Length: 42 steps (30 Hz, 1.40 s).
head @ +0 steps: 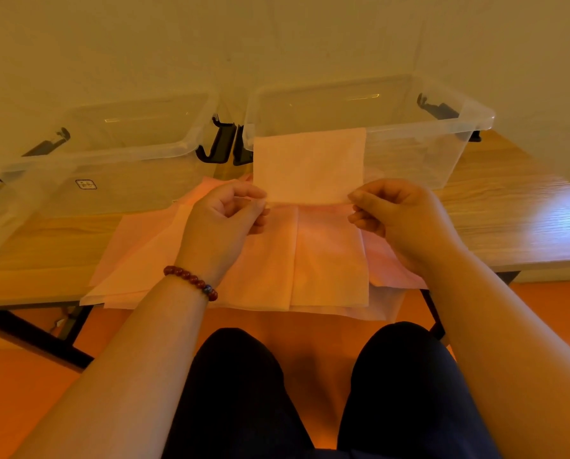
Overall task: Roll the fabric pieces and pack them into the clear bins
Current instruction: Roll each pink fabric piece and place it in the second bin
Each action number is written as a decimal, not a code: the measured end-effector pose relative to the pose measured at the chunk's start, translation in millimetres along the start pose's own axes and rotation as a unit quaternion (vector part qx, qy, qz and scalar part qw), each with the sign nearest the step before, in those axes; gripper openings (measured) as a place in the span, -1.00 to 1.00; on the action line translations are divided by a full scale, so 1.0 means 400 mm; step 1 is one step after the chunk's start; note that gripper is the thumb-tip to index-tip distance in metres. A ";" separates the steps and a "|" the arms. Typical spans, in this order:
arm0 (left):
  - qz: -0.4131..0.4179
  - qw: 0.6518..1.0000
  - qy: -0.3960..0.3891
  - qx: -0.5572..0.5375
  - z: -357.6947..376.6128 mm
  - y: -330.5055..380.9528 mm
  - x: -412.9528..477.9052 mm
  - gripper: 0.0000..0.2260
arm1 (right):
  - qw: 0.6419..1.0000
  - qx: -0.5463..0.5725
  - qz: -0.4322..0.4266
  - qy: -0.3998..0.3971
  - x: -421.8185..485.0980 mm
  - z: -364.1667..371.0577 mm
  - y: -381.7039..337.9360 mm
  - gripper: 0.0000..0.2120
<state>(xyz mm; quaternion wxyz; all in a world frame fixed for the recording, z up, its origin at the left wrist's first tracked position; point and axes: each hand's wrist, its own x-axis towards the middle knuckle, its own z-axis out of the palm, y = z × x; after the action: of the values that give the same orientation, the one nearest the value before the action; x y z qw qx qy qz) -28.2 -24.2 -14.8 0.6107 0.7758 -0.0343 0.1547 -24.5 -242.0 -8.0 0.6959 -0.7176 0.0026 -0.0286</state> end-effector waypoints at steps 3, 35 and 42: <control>0.019 0.999 -0.024 0.023 -0.011 0.008 0.004 -0.86 | 1.000 -0.025 -0.006 -0.005 -0.008 -0.013 0.002 -0.92; -0.058 0.992 -0.034 -0.105 0.011 0.033 -0.008 -0.86 | 0.998 0.059 0.019 0.014 -0.029 -0.040 -0.043 -0.93; -0.079 0.988 -0.021 -0.131 0.014 0.033 -0.003 -0.86 | 0.995 0.081 0.025 0.054 -0.029 -0.021 -0.048 -0.89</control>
<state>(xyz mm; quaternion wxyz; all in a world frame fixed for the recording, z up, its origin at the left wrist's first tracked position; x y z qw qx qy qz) -31.3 -33.0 -3.9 0.7169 0.6922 -0.0055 0.0836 -37.1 -249.5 11.1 0.7509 -0.6562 0.0559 -0.0494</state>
